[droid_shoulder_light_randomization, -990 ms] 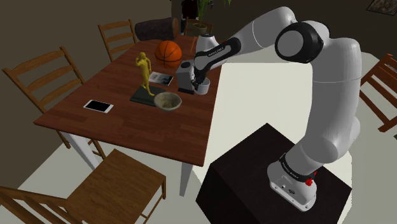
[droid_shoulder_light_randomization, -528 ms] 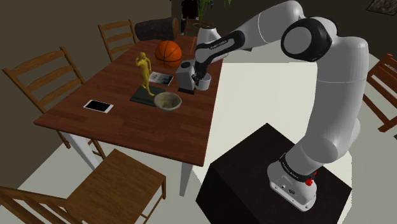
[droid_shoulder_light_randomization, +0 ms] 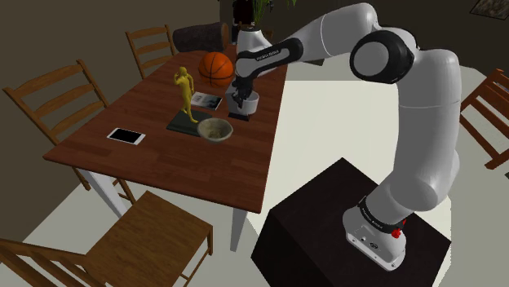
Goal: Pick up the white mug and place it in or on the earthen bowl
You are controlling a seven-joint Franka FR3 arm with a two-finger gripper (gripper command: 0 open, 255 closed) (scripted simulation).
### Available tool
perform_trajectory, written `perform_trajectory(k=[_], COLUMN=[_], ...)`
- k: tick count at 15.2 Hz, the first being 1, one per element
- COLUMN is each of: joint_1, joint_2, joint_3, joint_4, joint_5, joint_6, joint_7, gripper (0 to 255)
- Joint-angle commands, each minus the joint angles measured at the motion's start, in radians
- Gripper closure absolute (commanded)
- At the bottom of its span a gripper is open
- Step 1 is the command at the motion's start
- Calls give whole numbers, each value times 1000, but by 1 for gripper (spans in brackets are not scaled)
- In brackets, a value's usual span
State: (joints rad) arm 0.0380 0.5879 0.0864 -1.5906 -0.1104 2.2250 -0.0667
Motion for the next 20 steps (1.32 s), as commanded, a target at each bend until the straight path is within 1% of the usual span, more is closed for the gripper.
perform_trajectory(k=[1,4,7,9,12,20], joint_1=[34,83,132,165,215,215], joint_2=[28,93,172,235,353,394], joint_3=[5,11,14,16,16,13], joint_4=[53,167,307,420,633,597], joint_5=[-6,-15,-22,-26,-31,-35], joint_6=[-26,-79,-142,-194,-290,-214], joint_7=[39,87,131,156,187,193], gripper=[255,255,255,255,255,255])
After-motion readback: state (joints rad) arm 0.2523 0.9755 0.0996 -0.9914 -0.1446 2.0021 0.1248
